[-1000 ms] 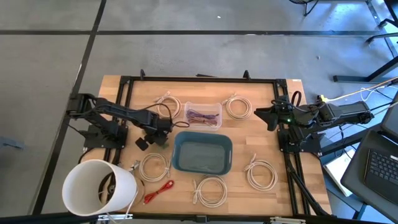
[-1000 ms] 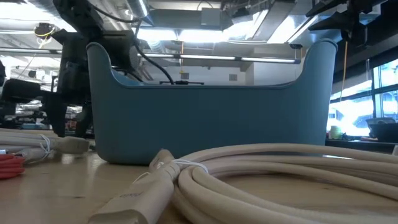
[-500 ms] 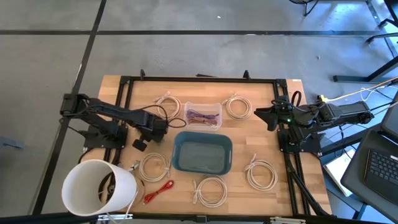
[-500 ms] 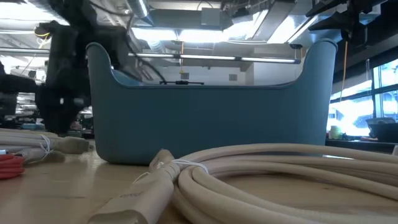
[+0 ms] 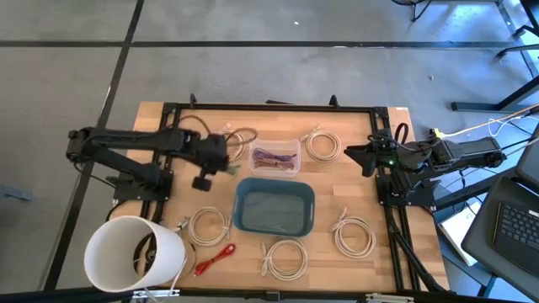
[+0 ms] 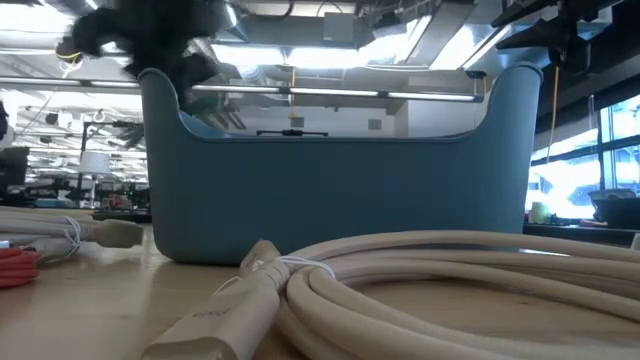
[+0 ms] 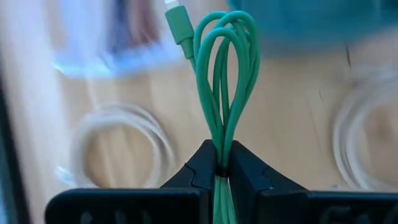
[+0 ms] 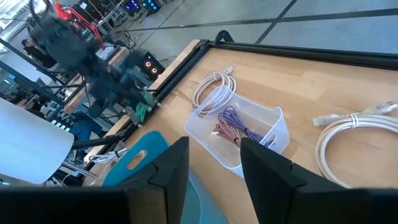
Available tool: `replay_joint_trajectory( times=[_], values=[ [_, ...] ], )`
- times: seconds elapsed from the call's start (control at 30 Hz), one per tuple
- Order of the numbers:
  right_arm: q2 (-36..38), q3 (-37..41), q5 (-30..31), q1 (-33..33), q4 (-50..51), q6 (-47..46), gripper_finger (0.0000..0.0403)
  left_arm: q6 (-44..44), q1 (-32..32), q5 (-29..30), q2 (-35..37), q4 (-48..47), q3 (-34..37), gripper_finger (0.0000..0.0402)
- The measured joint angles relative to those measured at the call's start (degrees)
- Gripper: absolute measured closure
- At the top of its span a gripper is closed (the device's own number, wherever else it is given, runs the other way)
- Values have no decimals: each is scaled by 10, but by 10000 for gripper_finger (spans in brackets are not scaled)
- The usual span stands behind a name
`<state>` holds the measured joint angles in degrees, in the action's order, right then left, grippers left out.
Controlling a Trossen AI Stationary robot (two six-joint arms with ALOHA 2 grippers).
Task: Pick & Place USB Port
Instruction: Put the green charger cable into the transparent bin
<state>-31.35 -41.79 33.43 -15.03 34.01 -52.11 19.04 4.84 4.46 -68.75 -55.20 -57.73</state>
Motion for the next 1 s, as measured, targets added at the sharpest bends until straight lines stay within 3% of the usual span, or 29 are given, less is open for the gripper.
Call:
replay_joint_trajectory(
  times=[0.17,0.37,0.53,0.7,1.0],
  values=[
    [0,0,0,0,-11,0,256,50,50,-48,-70,59,-113,384],
    [0,0,0,0,-21,0,256,133,94,-57,-221,54,-253,384],
    [0,0,0,0,-21,0,256,140,119,-85,-335,37,-337,384],
    [0,0,0,0,-21,2,256,108,131,-135,-416,35,-381,384],
    [0,0,0,0,-21,14,256,102,109,-137,-479,63,-391,384]
  ],
)
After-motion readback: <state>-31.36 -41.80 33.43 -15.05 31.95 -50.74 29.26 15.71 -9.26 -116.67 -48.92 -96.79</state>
